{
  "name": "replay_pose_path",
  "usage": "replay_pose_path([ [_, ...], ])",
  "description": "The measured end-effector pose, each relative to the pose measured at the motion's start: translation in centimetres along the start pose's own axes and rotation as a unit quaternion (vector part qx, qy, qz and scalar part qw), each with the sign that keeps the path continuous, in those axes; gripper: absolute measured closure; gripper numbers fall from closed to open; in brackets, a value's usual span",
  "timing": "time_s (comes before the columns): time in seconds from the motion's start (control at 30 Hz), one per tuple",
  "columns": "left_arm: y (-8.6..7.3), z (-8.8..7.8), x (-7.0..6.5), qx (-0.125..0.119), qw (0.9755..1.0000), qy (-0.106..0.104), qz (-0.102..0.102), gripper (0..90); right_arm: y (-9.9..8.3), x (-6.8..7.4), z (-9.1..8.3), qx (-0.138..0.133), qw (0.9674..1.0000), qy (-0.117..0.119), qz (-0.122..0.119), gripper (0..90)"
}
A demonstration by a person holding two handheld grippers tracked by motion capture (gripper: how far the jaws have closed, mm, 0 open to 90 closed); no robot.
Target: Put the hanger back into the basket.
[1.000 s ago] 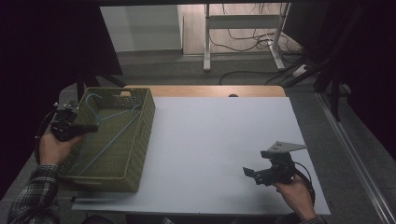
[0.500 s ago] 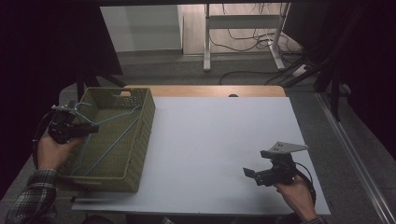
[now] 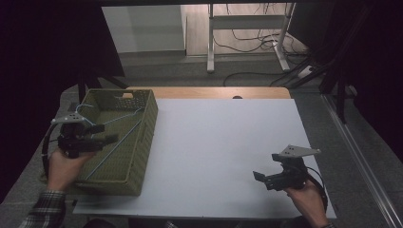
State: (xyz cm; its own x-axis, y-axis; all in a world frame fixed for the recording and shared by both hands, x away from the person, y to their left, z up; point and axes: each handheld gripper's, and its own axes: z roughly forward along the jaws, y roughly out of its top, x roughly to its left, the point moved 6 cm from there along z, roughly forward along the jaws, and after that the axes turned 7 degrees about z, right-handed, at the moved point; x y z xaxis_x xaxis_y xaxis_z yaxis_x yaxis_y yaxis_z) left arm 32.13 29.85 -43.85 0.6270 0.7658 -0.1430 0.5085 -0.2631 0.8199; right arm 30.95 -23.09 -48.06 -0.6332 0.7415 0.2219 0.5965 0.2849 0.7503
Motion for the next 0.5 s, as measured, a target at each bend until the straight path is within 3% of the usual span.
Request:
replay_pose_path([
  [0.07,-0.2,0.1,-0.9,-0.014,0.9999,0.005,0.002,12.1,-0.1,-0.1,-0.1,-0.001,1.0000,-0.003,0.001,0.0],
  [0.27,-1.5,0.8,-3.7,-0.048,0.9984,-0.029,-0.006,7.9,-0.6,-0.2,-0.4,0.001,1.0000,-0.003,0.004,0.0],
  [0.33,-2.0,1.2,-4.6,-0.042,0.9985,-0.035,0.005,6.0,-0.7,-0.2,-0.5,0.001,1.0000,-0.004,0.006,0.0],
  [0.5,-3.1,2.1,-6.5,-0.015,0.9989,-0.025,0.038,5.0,-1.1,-0.2,-0.5,0.004,1.0000,-0.005,0.005,0.0],
])
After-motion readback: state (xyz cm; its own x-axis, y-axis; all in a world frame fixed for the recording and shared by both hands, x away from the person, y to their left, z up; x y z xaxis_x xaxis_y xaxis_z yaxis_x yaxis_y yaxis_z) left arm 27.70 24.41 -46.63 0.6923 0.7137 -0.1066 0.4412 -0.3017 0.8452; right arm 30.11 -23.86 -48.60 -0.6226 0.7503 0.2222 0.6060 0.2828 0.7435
